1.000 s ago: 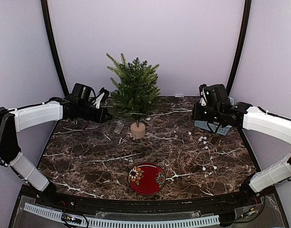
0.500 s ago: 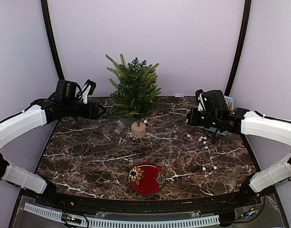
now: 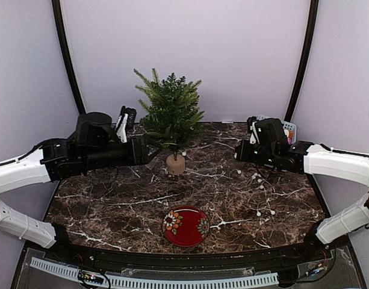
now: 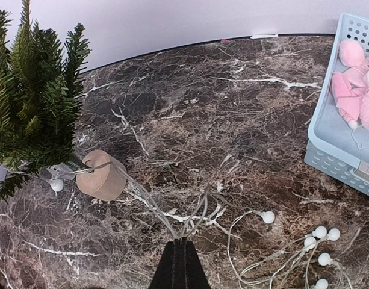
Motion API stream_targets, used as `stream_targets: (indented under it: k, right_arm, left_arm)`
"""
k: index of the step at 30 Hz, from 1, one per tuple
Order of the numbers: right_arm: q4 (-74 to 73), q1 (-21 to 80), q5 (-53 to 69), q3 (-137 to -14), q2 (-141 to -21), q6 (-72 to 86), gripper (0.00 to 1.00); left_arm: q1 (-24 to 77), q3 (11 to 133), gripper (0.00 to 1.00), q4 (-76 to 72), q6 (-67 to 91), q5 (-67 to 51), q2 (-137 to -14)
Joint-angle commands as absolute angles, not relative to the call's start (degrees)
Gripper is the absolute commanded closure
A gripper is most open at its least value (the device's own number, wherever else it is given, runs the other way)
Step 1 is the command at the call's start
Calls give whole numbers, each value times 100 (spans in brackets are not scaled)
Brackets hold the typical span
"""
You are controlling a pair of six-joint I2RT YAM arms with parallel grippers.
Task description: Decorate the small christmas tree
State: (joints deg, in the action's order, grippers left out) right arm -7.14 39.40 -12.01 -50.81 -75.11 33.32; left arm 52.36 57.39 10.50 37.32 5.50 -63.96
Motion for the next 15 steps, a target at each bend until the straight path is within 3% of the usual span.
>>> stream_targets:
  k: [1, 15]
  right_arm:
    - [-420, 3981, -1283, -4957, -7372, 3338, 100]
    - [-205, 3981, -1014, -4696, -7189, 3281, 100]
  left_arm:
    - [5853, 6037, 35, 188, 4805, 1022, -7232]
    - [5900, 6760, 22, -760, 5536, 1500, -9093]
